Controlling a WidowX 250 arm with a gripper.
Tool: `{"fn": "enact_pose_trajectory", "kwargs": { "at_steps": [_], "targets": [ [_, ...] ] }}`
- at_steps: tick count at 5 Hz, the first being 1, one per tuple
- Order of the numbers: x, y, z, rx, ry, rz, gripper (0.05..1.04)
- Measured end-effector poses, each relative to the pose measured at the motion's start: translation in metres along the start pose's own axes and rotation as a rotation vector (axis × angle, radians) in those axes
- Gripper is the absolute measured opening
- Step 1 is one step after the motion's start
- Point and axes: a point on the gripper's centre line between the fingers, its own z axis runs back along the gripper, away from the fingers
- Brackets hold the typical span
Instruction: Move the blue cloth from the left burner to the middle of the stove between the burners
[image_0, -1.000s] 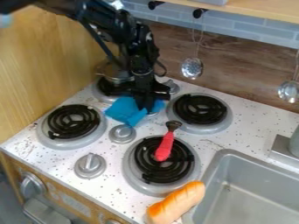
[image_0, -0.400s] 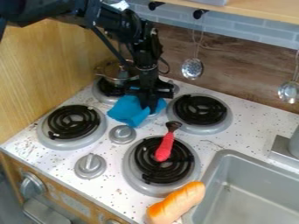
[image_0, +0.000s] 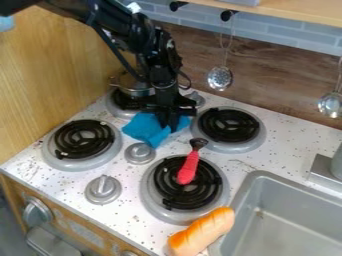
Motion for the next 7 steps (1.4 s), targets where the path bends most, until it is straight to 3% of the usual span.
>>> {"fn": "enact_pose_trajectory", "kwargs": {
  "at_steps": [1,4,7],
  "targets": [
    [-0.029,-0.011,0.005,-0.008,0.026,-0.042,0.101],
    [-0.064,-0.011,0.039,-0.023,-0.027,-0.037,0.101],
    [-0.105,0.022,0.065,-0.015,-0.03,0.038,0.101]
  ]
}}
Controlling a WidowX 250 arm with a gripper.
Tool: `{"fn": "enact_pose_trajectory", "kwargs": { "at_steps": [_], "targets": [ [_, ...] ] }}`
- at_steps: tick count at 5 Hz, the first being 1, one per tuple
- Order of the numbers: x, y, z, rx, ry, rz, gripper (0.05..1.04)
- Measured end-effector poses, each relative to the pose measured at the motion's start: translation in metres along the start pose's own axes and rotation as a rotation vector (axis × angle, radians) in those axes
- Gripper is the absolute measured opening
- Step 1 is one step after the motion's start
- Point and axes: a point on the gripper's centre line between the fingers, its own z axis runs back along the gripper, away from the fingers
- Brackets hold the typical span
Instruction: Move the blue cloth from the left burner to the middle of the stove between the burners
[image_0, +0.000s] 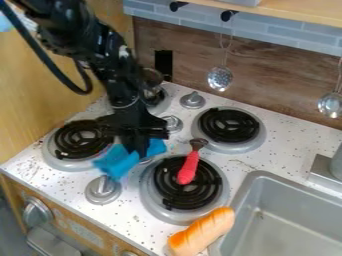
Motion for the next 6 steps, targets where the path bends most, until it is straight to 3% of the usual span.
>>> {"fn": "enact_pose_trajectory", "kwargs": {
  "at_steps": [2,3,4,6],
  "targets": [
    [-0.031,0.005,0.012,-0.012,0.035,0.019,0.101],
    [-0.032,0.0,0.011,-0.043,0.042,-0.001,0.101],
    [-0.021,-0.001,-0.012,-0.055,0.084,-0.095,0.101],
    [0.047,-0.012,-0.025,-0.126,0.039,-0.095,0.101]
  ]
}}
